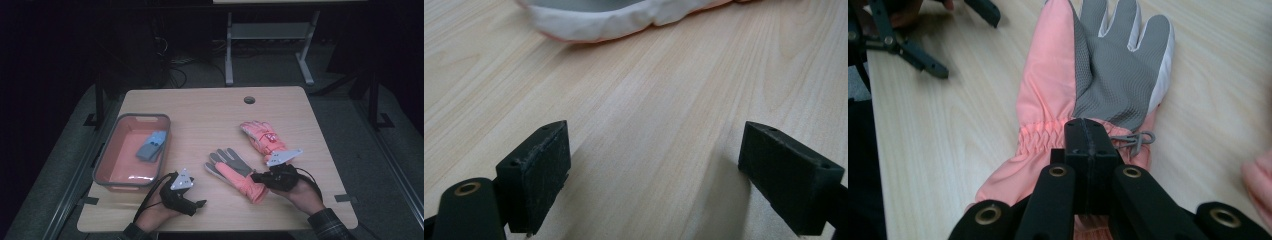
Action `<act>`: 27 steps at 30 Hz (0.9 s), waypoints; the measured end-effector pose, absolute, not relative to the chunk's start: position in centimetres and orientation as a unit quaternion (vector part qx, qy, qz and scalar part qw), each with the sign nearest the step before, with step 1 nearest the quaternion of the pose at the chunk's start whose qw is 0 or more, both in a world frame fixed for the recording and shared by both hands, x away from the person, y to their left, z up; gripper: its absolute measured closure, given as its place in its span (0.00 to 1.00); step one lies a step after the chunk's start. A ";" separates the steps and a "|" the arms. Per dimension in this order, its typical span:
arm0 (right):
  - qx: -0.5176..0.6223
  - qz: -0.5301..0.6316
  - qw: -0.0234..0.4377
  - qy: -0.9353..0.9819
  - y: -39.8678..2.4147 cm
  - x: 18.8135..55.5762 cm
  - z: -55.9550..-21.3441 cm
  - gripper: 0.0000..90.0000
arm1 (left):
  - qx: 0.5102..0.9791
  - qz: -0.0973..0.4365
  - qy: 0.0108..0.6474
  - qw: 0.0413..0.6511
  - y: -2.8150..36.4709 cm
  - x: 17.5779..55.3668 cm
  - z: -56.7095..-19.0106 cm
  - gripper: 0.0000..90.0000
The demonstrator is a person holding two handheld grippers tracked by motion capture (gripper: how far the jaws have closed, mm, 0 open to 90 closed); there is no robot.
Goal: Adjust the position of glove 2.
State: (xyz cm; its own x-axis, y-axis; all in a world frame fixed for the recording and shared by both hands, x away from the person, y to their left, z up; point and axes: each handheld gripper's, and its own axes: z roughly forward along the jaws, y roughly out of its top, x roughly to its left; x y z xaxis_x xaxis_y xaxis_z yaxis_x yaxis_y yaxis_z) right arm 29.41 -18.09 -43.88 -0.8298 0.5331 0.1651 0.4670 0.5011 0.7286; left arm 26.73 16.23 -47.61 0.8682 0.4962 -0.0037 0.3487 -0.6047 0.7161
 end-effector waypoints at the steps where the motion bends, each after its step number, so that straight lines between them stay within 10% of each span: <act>1: 0.290 0.404 0.040 0.866 -18.4 29.1 -43.9 1.00 | 0.890 0.098 0.238 0.377 16.2 26.7 -47.6 0.14; 9: 0.302 0.400 0.047 0.864 -20.7 27.4 -43.9 0.99 | 0.889 0.100 0.237 0.378 16.2 26.7 -47.7 0.14; 17: 0.318 0.435 0.056 0.841 -22.1 29.0 -41.6 0.79 | 0.889 0.096 0.236 0.381 16.1 26.8 -47.7 0.14; 27: 0.375 0.403 0.119 0.827 -22.3 34.5 -41.6 0.99 | 0.891 0.096 0.234 0.377 16.1 26.8 -47.6 0.14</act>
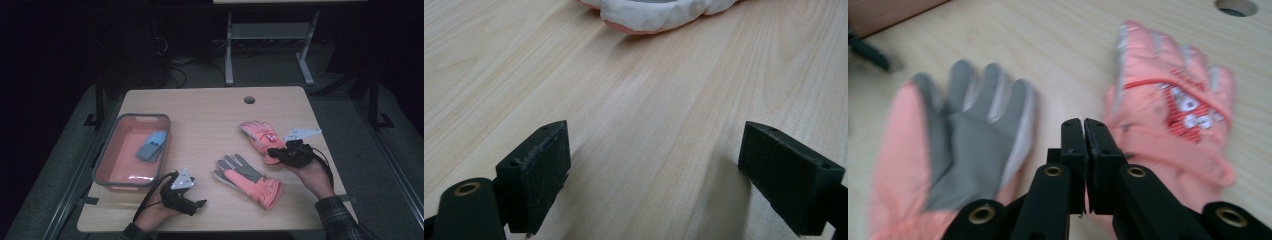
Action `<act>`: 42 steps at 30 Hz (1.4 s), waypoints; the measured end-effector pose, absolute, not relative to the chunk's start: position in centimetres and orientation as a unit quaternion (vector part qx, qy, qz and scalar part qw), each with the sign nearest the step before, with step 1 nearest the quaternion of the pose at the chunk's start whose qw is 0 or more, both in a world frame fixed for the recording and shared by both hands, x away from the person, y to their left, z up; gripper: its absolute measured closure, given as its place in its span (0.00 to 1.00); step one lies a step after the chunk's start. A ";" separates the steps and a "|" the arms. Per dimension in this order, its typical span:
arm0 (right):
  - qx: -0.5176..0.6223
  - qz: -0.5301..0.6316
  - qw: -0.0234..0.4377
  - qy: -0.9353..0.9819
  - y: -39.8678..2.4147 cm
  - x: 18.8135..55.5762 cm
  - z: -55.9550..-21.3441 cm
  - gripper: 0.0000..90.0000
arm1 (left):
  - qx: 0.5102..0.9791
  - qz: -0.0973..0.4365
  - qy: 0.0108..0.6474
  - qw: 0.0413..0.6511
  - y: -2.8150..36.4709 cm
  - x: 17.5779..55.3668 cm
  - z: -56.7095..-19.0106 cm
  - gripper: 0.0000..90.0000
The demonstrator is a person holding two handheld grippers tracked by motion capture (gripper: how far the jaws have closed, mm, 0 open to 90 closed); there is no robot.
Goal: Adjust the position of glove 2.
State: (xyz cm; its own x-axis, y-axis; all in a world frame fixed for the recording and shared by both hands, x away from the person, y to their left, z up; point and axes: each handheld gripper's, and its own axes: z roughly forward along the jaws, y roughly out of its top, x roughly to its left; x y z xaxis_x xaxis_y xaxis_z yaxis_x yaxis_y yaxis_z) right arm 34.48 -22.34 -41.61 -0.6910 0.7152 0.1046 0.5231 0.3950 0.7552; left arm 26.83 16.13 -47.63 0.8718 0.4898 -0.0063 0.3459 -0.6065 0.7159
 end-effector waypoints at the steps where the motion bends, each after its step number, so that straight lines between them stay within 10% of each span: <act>1: 0.379 0.402 0.115 0.826 -22.4 34.8 -41.7 1.00 | 0.891 0.096 0.234 0.377 16.1 26.8 -47.6 0.14; 22: 0.414 0.330 0.133 0.838 -25.4 35.9 -43.6 1.00 | 0.891 0.095 0.235 0.377 16.1 26.8 -47.6 0.14; 42: 0.363 0.383 0.083 0.845 -25.8 42.6 -43.2 0.70 | 0.892 0.097 0.233 0.376 16.1 26.9 -47.6 0.14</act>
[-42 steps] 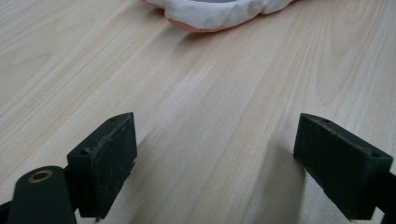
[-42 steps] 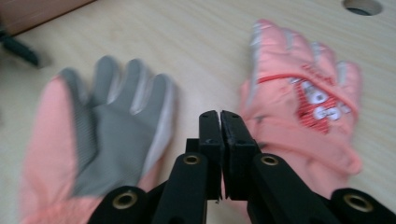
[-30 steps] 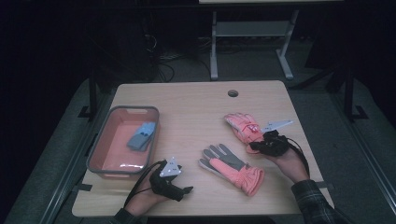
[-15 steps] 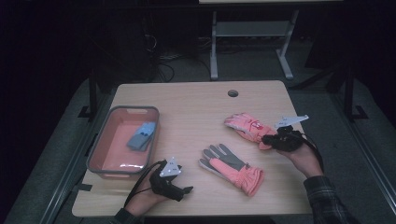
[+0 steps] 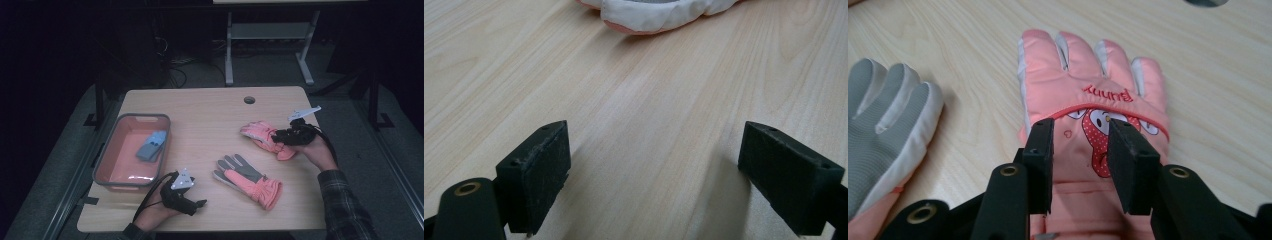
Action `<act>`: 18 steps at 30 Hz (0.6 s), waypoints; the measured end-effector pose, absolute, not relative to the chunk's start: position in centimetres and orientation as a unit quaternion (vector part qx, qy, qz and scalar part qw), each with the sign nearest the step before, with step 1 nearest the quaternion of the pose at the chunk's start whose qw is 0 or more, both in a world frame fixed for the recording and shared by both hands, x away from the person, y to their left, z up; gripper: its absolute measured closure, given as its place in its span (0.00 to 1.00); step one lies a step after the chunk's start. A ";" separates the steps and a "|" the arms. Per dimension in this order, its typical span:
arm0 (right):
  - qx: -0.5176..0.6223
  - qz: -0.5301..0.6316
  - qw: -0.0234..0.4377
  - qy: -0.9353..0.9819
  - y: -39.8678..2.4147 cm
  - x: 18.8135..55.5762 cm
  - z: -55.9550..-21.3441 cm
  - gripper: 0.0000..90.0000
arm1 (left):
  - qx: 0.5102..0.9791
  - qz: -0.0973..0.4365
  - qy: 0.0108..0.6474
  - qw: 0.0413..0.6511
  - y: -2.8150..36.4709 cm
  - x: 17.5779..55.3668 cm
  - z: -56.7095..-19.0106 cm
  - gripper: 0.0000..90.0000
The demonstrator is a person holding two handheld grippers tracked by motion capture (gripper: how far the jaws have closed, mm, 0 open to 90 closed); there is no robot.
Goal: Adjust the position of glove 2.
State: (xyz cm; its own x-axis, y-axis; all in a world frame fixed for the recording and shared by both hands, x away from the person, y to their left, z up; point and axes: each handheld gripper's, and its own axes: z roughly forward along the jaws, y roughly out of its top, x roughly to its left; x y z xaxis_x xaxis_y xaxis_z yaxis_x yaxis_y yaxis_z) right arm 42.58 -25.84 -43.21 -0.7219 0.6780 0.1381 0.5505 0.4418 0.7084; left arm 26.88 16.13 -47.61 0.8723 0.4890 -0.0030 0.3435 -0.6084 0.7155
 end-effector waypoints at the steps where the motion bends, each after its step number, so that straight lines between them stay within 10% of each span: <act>1: 0.362 0.380 0.082 0.847 -25.7 42.7 -43.5 0.70 | 0.891 0.097 0.234 0.376 16.1 26.9 -47.6 0.14; 12: 0.357 0.345 0.083 0.864 -24.7 43.5 -45.2 0.70 | 0.890 0.097 0.236 0.378 16.0 26.9 -47.6 0.14; 18: 0.352 0.347 0.085 0.865 -24.9 43.7 -45.6 0.87 | 0.891 0.098 0.234 0.377 16.0 27.0 -47.6 0.14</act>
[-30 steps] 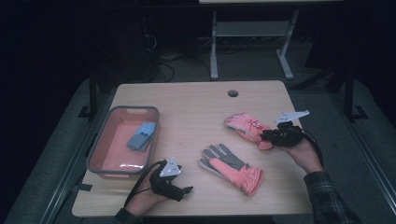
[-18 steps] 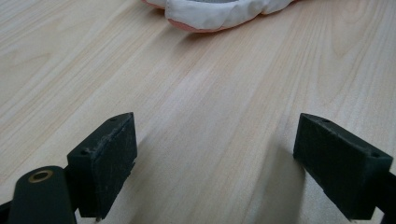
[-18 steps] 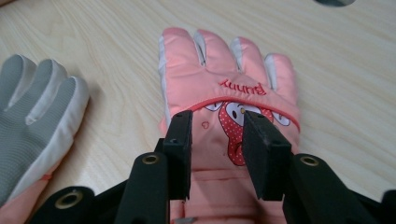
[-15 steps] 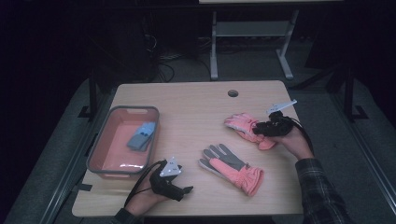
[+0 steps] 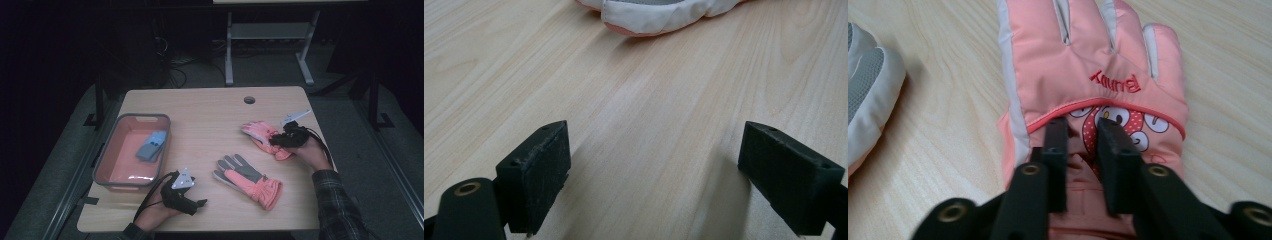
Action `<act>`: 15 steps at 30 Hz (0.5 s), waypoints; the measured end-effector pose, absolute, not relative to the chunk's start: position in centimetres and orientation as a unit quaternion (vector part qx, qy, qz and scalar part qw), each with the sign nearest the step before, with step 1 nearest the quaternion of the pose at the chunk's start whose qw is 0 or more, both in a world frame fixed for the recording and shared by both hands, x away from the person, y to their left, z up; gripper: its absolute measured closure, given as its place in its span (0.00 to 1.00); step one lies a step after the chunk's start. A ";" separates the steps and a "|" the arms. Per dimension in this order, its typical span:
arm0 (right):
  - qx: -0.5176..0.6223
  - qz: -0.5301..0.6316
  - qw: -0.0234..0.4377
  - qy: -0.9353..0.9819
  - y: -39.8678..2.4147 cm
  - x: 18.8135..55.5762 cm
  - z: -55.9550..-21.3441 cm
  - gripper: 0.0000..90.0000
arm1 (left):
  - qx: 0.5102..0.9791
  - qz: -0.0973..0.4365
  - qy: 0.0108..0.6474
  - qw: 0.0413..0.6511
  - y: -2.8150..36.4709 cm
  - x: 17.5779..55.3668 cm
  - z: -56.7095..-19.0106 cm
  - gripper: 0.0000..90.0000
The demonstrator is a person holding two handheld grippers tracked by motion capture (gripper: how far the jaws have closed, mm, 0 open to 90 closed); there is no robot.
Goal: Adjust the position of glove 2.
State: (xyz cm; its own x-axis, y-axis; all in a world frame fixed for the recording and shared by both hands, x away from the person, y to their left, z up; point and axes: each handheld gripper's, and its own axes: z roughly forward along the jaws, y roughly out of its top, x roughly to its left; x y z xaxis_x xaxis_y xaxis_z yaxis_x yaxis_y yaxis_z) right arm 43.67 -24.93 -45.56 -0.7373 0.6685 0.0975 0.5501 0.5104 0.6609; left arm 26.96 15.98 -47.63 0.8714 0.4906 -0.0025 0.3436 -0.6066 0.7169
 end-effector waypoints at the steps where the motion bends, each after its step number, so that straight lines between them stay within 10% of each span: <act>1: 0.350 0.344 0.088 0.867 -24.8 43.6 -45.5 0.93 | 0.891 0.098 0.234 0.376 16.0 27.0 -47.6 0.14; 15: 0.370 0.387 0.065 0.842 -25.9 43.2 -44.0 1.00 | 0.891 0.098 0.233 0.376 15.9 27.0 -47.6 0.14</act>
State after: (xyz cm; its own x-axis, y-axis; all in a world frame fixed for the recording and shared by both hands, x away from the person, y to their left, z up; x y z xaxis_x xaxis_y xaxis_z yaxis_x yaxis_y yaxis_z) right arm 43.17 -25.92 -44.00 -0.7170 0.6741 0.1772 0.5732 0.4257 0.7001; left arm 27.00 15.92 -47.64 0.8719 0.4898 -0.0015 0.3425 -0.6075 0.7167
